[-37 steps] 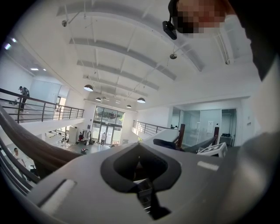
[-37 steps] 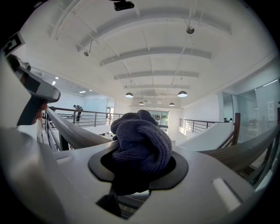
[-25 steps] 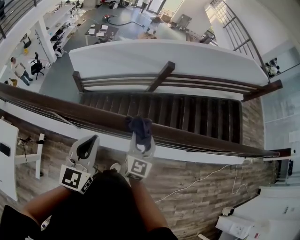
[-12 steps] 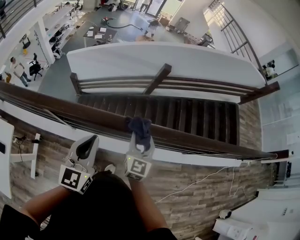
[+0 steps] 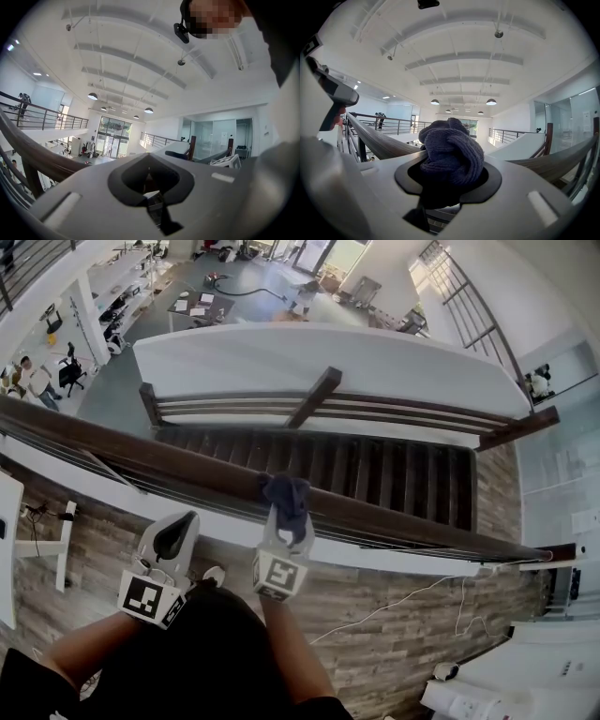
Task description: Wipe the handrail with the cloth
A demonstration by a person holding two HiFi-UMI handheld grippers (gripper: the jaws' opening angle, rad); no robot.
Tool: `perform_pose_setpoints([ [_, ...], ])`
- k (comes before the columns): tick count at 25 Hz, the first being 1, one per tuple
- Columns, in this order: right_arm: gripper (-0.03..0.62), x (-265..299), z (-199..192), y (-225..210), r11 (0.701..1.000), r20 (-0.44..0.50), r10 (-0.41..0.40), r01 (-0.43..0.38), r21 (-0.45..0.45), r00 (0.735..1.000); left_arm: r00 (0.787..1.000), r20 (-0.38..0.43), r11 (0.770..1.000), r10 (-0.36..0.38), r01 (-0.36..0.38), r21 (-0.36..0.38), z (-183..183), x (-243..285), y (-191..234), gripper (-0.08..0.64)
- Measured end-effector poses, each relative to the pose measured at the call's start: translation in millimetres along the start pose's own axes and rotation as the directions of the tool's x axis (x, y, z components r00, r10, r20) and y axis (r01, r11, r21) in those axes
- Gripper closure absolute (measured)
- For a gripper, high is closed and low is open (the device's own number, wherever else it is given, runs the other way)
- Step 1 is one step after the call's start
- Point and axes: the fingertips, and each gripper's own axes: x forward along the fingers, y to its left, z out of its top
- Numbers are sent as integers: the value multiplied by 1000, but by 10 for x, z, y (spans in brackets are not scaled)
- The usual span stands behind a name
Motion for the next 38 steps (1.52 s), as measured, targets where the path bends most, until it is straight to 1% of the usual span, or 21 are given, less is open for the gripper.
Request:
perform_pose_setpoints([
  [5,433,-46,13,-96,1000,-2,-15,15,-20,1000,1000,-10,1000,-2,2,-2,-30,-7,-49,560],
  [8,433,-85,-37,-168,1000,-7,-31,31,4,999,1000,-16,1000,-1,1,0,-48,-30,-67,560],
  [18,431,-170,-84,-441,996,-18,-85,85,29,996,1000,-21,1000,22,-22,3,-63,-77,-96,560],
  [21,431,-202,-93,-463,995,-21,-89,90,31,996,1000,-29,1000,10,-10,4,-107,-89,-154,560],
  [23,431,-215,-38,-472,995,-11,-99,99,28,995,999,-33,1000,4,-4,5,-104,-92,-187,560],
  [25,433,-246,50,-457,994,21,-112,111,21,994,999,-35,1000,10,-10,-5,-96,-94,-169,560],
  [26,433,-268,86,-416,994,37,-105,104,12,994,999,-39,1000,13,-14,-13,-111,-101,-151,560],
  [28,433,-297,109,-267,998,50,-65,66,-9,997,998,-53,1000,16,-17,-22,-166,-124,-118,560],
  [30,434,-287,103,-82,1000,50,-23,23,-1,998,998,-57,1000,17,-18,-19,-184,-141,-93,560],
  [33,434,-237,130,234,999,56,50,-51,17,997,998,-45,999,35,-35,-1,-107,-185,-42,560],
  [36,434,-170,192,641,989,72,145,-147,17,987,996,-39,997,81,-81,3,-44,-295,109,560],
  [38,434,-122,197,972,976,67,218,-219,8,974,991,-38,992,126,-126,-5,-25,-408,279,560],
])
